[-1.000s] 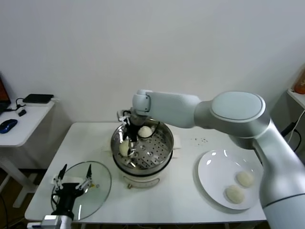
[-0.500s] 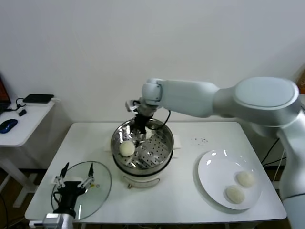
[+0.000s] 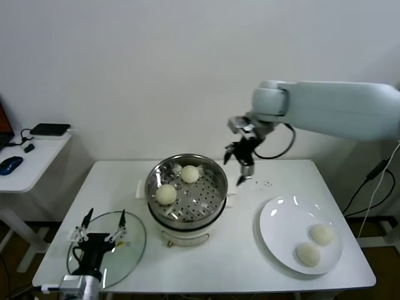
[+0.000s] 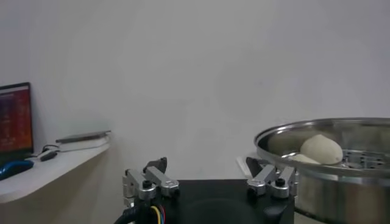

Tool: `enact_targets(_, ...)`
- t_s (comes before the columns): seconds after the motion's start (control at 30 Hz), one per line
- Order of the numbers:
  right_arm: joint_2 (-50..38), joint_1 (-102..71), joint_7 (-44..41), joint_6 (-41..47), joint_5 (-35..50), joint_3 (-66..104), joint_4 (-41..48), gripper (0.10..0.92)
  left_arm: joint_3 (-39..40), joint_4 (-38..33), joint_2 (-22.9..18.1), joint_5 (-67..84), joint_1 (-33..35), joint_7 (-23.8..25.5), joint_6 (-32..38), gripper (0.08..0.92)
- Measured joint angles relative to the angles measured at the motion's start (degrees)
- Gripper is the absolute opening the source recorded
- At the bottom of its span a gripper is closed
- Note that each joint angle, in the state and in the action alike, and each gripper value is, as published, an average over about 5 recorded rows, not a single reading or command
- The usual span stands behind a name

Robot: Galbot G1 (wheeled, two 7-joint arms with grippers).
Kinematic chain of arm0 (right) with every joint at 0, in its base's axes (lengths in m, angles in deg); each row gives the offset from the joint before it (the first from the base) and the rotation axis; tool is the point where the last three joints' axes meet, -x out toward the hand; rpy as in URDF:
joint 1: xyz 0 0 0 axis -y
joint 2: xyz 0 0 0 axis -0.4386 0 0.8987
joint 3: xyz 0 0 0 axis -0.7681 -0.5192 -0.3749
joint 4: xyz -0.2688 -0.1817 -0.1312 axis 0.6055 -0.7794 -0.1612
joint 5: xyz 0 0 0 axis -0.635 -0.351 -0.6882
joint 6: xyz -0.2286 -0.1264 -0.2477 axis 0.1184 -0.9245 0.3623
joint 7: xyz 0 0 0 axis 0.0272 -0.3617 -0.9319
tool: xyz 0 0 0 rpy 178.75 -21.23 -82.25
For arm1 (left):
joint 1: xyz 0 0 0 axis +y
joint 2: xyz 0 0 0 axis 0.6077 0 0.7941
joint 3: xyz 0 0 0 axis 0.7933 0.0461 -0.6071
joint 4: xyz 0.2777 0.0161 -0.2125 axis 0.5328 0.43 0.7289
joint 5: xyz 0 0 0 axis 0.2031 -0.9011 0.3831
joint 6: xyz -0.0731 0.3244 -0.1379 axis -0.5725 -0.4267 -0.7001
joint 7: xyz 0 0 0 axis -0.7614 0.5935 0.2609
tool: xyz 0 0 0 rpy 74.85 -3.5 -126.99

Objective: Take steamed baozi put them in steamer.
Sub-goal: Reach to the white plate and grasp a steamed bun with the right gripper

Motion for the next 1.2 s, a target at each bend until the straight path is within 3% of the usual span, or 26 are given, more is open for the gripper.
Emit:
enact_targets(0.53, -22.13, -9.93, -0.24, -0.73, -17.30, 1.96, -6.74, 0.823, 0.18, -1.52, -0.17, -0.49, 1.69, 0.39, 0.37, 0.823)
enact_targets(1.2, -27.46, -28.19, 0.28, -0.54, -27.85, 11.63, -4.17, 0.823, 0.92, -1.84, 0.96, -0.59, 3.42, 1.44, 1.16, 0.823)
